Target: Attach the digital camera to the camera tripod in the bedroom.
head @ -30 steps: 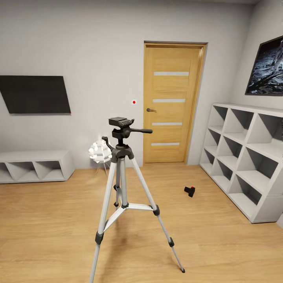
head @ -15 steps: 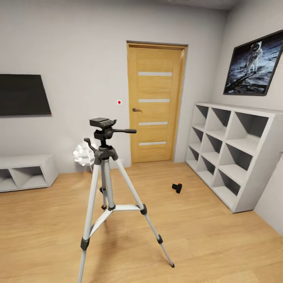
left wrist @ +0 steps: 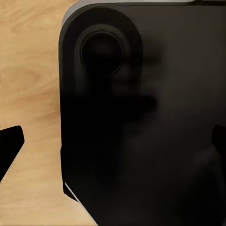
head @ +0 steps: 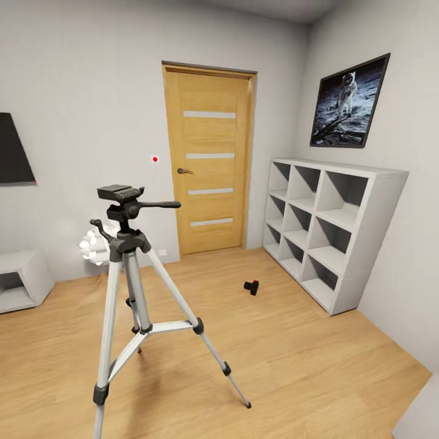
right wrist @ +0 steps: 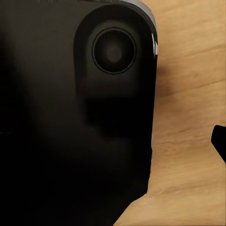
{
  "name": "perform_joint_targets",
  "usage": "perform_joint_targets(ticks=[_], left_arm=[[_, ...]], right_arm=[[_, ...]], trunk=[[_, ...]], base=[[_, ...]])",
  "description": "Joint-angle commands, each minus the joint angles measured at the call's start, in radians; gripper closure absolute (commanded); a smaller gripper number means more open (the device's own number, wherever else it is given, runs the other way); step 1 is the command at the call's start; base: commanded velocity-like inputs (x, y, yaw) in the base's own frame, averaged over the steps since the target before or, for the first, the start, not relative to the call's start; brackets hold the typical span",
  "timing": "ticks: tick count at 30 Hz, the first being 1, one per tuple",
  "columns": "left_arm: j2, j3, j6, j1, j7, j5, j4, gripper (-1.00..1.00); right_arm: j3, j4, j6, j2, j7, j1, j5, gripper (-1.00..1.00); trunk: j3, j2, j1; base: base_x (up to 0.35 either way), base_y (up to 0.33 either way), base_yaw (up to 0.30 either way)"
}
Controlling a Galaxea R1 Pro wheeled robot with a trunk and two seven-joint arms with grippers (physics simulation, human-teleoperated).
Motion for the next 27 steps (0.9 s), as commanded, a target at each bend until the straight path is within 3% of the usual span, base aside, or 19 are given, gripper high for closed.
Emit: perform_joint_targets(ticks=[1,27], left_arm=[[0.000,0.001,-0.001,0.000,0.000,0.008,-0.001,-1.00],[-0.002,0.001,-0.001,0.000,0.006,0.035,-0.002,-1.00]], right_arm=[[0.000,0.000,-0.003,0.000,-0.001,0.000,0.001,-1.00],[0.001,0.000,-0.003,0.001,-0.001,0.000,0.002,-1.00]], trunk=[[-0.001,0.000,0.000],[-0.001,0.000,0.000]], base=[[0.000,0.000,-0.287],[0.014,0.000,-0.287]])
